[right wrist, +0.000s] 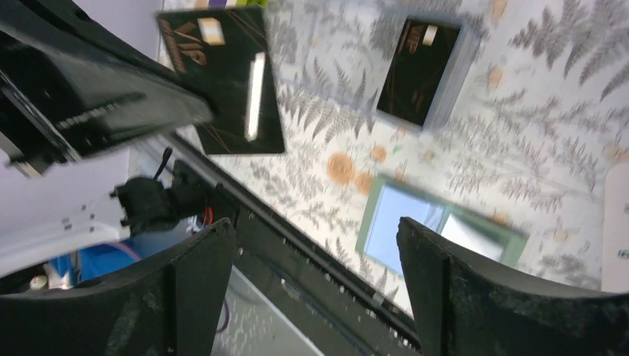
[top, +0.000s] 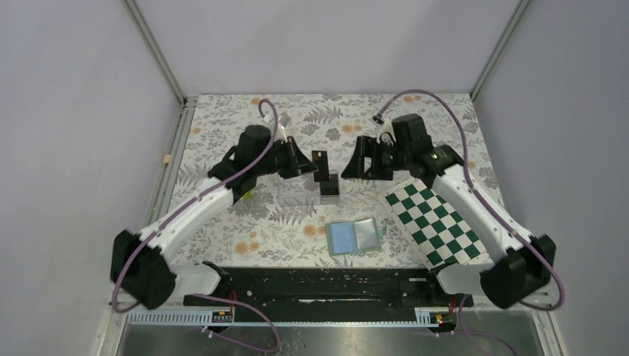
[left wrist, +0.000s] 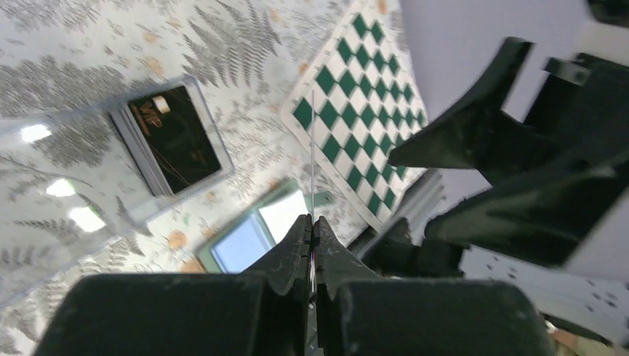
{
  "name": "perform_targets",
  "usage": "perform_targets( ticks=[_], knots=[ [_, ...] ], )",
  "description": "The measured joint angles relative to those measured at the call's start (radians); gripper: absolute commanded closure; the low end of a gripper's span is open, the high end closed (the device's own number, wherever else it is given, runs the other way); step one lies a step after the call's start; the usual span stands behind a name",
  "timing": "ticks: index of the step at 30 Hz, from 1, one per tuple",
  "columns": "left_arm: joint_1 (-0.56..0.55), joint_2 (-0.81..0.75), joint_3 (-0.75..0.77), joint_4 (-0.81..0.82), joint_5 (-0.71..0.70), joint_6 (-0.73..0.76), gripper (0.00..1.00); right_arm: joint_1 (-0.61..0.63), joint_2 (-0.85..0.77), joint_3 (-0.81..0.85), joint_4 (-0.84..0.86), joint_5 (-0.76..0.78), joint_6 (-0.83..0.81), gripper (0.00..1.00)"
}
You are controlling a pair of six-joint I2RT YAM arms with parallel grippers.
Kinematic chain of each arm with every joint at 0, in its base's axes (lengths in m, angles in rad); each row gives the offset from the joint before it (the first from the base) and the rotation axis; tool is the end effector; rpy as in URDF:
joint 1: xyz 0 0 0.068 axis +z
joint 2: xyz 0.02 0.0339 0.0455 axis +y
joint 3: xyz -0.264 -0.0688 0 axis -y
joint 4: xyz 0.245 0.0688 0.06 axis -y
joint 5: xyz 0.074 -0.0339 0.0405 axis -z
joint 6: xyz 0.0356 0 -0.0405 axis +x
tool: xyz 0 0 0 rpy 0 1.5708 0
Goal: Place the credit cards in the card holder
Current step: Pick up the credit card from the storage box.
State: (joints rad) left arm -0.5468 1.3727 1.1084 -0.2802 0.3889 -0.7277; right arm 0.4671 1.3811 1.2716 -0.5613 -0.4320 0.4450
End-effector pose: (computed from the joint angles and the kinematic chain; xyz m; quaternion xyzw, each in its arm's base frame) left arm 0.2592 -0.1736 0.3109 0.0173 0.8599 -0.4219 0.2870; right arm 0.2644 0.1500 0.3395 -0.1029 0.8784 0.3604 0.2964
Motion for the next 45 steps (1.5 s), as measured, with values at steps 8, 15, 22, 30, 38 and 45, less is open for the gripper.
perform_targets(
  ticks=[8, 15, 22, 30, 38, 45],
  knots=[
    [0.0, -0.329, -0.378, 0.264, 0.134, -0.2, 1.0, -0.032, -0.322, -0.274, 0.011, -0.203, 0.032, 0.25],
    [-0.024, -0.411, -0.571, 0.548, 0.258, -0.431, 1.0, -0.032, -0.374, -0.459, 0.272, -0.431, 0.222, 0.46],
    [-0.075, -0.411, -0.604, 0.737, 0.279, -0.555, 1.0, -0.032, -0.292, -0.587, 0.659, -0.533, 0.504, 0.54],
    [-0.085, -0.37, -0.604, 0.804, 0.297, -0.594, 1.0, -0.032, -0.23, -0.598, 0.909, -0.595, 0.681, 0.6],
    [-0.087, -0.383, -0.604, 0.775, 0.285, -0.579, 1.0, -0.032, -0.268, -0.609, 0.872, -0.57, 0.676, 0.58],
    [-0.086, -0.437, -0.598, 0.649, 0.239, -0.519, 1.0, -0.034, -0.315, -0.585, 0.758, -0.548, 0.613, 0.58]
  ],
)
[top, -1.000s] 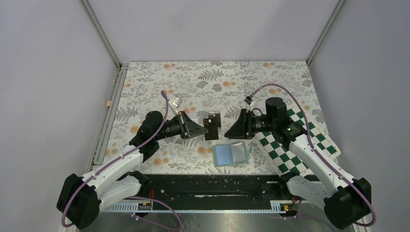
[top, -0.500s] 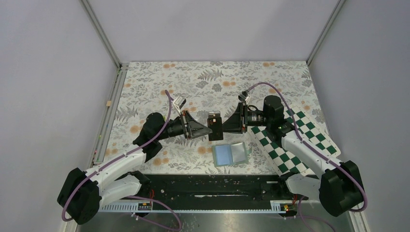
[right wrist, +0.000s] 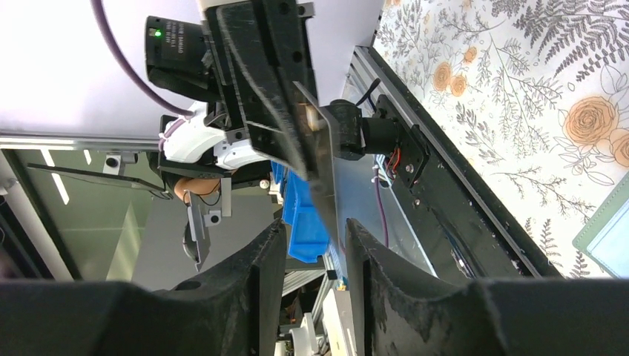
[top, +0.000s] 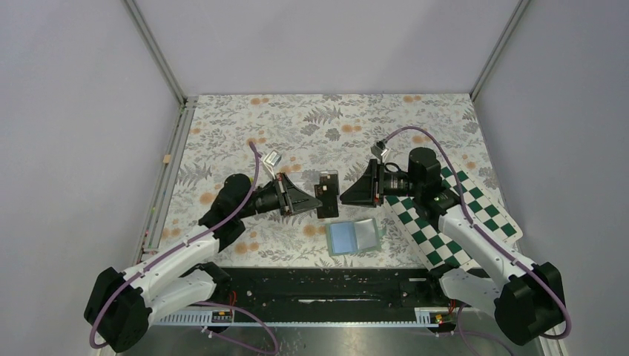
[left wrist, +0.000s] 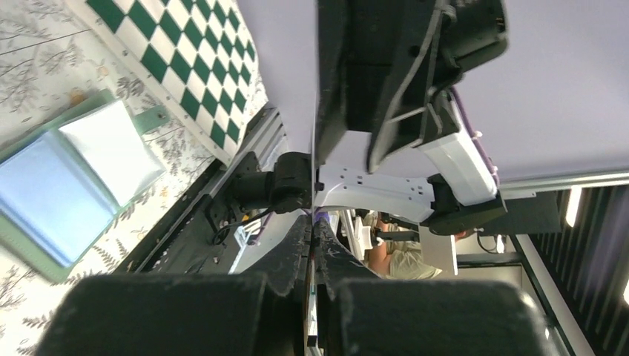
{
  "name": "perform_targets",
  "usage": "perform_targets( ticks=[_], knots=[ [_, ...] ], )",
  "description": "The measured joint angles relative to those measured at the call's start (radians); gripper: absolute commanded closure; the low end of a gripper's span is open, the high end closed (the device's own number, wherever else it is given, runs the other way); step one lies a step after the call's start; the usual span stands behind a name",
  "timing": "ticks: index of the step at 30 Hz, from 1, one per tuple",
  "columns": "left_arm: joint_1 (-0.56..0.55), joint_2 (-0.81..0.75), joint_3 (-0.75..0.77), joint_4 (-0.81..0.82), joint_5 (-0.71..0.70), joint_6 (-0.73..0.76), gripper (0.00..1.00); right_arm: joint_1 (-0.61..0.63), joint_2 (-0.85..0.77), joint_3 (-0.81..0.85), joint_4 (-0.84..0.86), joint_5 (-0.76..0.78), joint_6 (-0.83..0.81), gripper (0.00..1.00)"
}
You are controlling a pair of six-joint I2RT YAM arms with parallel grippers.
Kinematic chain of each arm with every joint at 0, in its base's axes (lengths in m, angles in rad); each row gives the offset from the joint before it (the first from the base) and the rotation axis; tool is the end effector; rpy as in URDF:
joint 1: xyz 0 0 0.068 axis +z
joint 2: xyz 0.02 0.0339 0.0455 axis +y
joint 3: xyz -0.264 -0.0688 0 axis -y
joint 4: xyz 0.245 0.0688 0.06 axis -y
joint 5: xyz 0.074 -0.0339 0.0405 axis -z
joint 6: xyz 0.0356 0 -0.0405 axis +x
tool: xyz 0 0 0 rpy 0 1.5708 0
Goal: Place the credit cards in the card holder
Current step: Pick up the credit card from the storage box.
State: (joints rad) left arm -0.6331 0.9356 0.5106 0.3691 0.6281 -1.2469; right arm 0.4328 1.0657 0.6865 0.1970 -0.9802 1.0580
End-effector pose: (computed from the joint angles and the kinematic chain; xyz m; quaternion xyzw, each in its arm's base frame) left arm 0.1601 -0.1434 0.2739 -0.0064 0.7229 -0.6601 0.2041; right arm 0.2003 0.1251 0.2926 -0.0781 0.7378 0.6487 0.1695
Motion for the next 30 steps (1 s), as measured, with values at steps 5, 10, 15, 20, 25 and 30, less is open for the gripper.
perform_targets(
  ticks=[5, 10, 15, 20, 25, 30],
  knots=[
    [0.0, 0.0, 0.002, -0.078, -0.016, 0.03, 1.0, 0.0, -0.003, 0.023, -0.006, -0.006, -0.008, 0.58],
    [0.0, 0.0, 0.009, -0.09, -0.014, 0.035, 1.0, 0.0, 0.015, 0.027, -0.013, -0.012, -0.011, 0.58],
    [0.0, 0.003, 0.013, -0.068, -0.007, 0.03, 1.0, 0.002, 0.058, 0.027, -0.01, -0.032, -0.01, 0.59],
    [0.0, 0.021, 0.013, -0.019, 0.0, 0.002, 1.0, 0.023, 0.097, 0.027, 0.028, -0.04, 0.012, 0.66],
    [0.0, 0.036, 0.013, 0.006, 0.005, -0.013, 1.0, 0.038, 0.117, 0.027, 0.09, -0.06, 0.051, 0.76],
    [0.0, 0.048, 0.013, 0.027, 0.016, -0.02, 1.0, 0.048, 0.144, 0.027, 0.119, -0.07, 0.068, 0.78]
  ],
)
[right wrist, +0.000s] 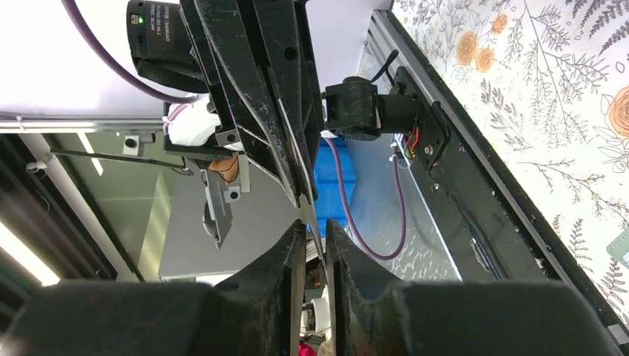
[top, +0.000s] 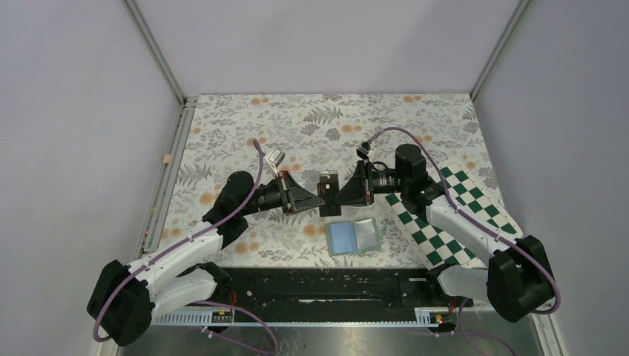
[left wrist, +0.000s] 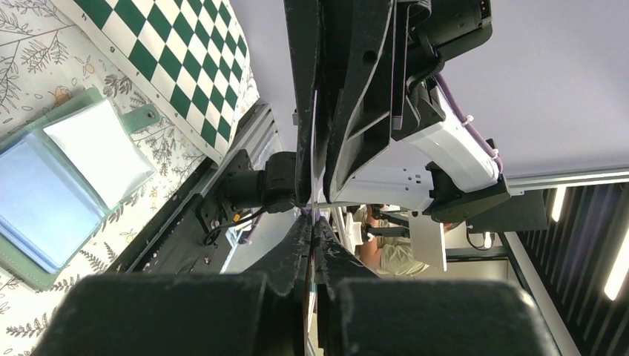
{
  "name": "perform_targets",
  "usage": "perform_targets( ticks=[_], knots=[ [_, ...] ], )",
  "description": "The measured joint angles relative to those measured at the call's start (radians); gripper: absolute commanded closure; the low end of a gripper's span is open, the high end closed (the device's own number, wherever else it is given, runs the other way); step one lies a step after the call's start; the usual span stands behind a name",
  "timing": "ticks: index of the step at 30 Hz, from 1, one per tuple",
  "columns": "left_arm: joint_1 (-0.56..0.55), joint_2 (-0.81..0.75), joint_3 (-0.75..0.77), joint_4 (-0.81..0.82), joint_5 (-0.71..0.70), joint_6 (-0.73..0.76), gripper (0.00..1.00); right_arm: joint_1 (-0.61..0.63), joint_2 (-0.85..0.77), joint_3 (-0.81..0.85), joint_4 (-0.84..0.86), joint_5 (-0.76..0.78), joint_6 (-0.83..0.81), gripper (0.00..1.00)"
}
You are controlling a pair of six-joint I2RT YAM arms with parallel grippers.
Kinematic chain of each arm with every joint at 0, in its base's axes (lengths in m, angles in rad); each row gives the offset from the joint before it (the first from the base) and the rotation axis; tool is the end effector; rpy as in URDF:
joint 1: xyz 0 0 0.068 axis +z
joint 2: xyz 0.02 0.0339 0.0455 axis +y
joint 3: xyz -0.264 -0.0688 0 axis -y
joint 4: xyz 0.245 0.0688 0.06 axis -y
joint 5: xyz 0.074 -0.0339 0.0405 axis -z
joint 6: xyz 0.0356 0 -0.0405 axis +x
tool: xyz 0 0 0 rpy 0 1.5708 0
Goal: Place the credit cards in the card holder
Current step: Pick up the credit card from the storage box.
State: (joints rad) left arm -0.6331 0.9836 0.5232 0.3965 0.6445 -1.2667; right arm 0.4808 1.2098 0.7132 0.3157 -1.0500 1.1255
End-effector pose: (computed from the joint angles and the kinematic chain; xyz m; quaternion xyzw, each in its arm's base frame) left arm 0.1664 -0.1487 0.2716 -0.0096 0.7249 -0.6622 0.1897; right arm 0.2171 0.1481 0.2800 -0.0939 0.7321 0.6660 0.1078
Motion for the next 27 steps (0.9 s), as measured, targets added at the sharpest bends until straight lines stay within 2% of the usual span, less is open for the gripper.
perform_targets(
  ticks=[2, 4, 7, 8, 12, 16, 22, 27],
  knots=[
    [0.0, 0.006, 0.0, 0.002, 0.004, -0.002, 1.0, 0.004, 0.008, 0.0, 0.009, -0.009, 0.002, 0.78],
    [0.0, 0.011, 0.0, 0.006, 0.008, -0.006, 1.0, 0.006, 0.013, 0.0, 0.013, -0.014, 0.004, 0.82],
    [0.0, 0.019, 0.0, 0.02, 0.014, -0.011, 1.0, 0.008, 0.018, 0.0, 0.031, -0.019, 0.01, 0.97],
    [0.0, 0.02, 0.0, 0.022, 0.014, -0.013, 0.95, 0.008, 0.021, 0.0, 0.042, -0.024, 0.017, 1.0],
    [0.0, 0.022, 0.0, 0.02, 0.017, -0.019, 0.56, 0.008, 0.027, 0.0, 0.065, -0.045, 0.022, 1.0],
    [0.0, 0.021, 0.0, -0.019, 0.006, 0.008, 0.36, 0.01, 0.027, 0.0, 0.037, -0.049, -0.025, 1.0],
    [0.0, 0.017, 0.0, -0.216, -0.09, 0.074, 0.33, -0.001, 0.0, 0.002, -0.256, 0.047, -0.277, 1.0],
    [0.0, 0.032, -0.024, -0.301, -0.147, 0.093, 0.37, -0.059, -0.065, -0.039, -0.441, 0.187, -0.471, 1.0]
  ],
)
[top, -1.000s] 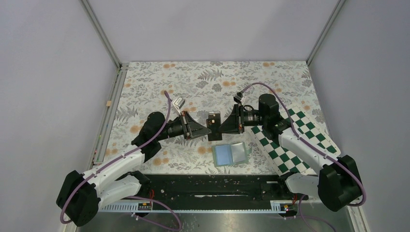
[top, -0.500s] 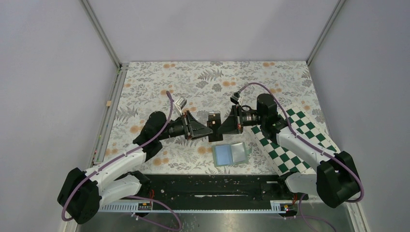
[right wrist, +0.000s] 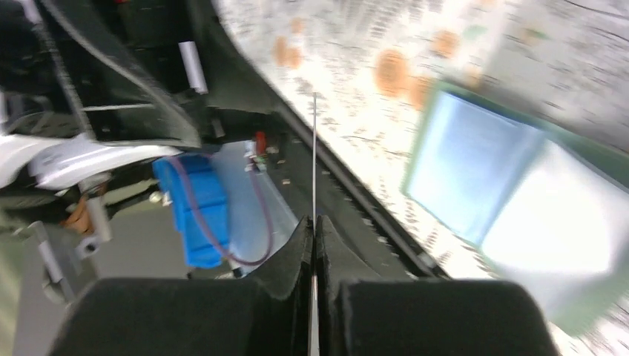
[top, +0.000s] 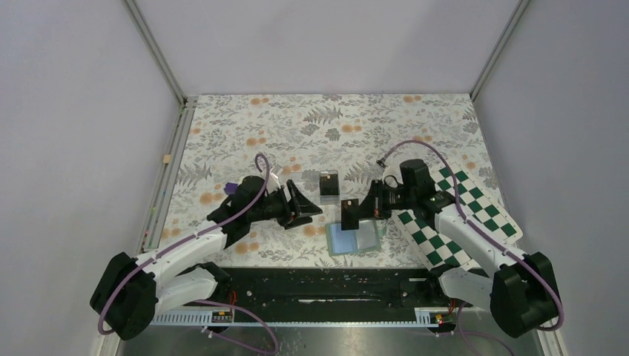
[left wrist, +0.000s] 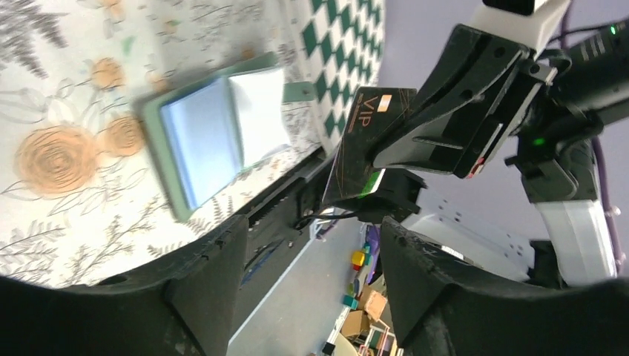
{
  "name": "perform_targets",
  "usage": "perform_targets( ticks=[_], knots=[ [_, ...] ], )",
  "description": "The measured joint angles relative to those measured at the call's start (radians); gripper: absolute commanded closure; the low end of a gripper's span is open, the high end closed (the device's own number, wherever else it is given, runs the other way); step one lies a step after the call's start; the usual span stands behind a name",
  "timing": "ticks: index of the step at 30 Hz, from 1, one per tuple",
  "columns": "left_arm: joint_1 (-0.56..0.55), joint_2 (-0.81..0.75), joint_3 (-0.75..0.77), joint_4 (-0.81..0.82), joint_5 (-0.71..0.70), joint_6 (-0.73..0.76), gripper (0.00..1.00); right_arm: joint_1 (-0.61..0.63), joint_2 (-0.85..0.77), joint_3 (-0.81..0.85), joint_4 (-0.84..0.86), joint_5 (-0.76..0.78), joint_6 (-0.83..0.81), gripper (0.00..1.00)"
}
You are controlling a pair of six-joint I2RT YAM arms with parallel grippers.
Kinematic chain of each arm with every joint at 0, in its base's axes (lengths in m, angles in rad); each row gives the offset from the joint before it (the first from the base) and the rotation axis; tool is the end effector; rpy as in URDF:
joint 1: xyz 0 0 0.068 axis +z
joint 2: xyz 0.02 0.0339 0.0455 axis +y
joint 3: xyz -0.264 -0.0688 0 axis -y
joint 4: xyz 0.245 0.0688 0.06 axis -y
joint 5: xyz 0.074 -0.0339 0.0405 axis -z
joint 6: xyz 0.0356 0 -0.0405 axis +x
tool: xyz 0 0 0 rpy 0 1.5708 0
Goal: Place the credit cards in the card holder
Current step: Pick up the credit card from the storage box, then insert the credit card into the card holder.
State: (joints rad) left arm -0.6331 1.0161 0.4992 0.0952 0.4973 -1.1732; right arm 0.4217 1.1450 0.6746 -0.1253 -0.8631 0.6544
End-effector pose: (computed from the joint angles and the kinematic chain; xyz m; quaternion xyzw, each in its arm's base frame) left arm 0.1670 -0.1437 0.2259 -0.0882 0.8198 -0.5415 0.1639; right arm 0.2051 0.1217 0.2419 -0.1015 0.8198 0.5354 0.1760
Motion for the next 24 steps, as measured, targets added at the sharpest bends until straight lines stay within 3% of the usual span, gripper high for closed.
perform_targets(
  ticks=[6, 9, 24],
  knots=[
    [-0.007, 0.094, -0.04, -0.04, -0.028, 0.013, 0.5, -0.053, -0.033, -0.164, -0.081, 0.182, -0.107, 1.0],
    [-0.01, 0.148, -0.047, -0.048, -0.046, 0.025, 0.57, -0.057, 0.01, -0.166, -0.089, 0.219, -0.136, 1.0],
    [-0.094, 0.442, -0.033, 0.095, -0.083, 0.029, 0.74, -0.077, 0.165, -0.163, 0.06, 0.238, -0.156, 1.0]
  ],
)
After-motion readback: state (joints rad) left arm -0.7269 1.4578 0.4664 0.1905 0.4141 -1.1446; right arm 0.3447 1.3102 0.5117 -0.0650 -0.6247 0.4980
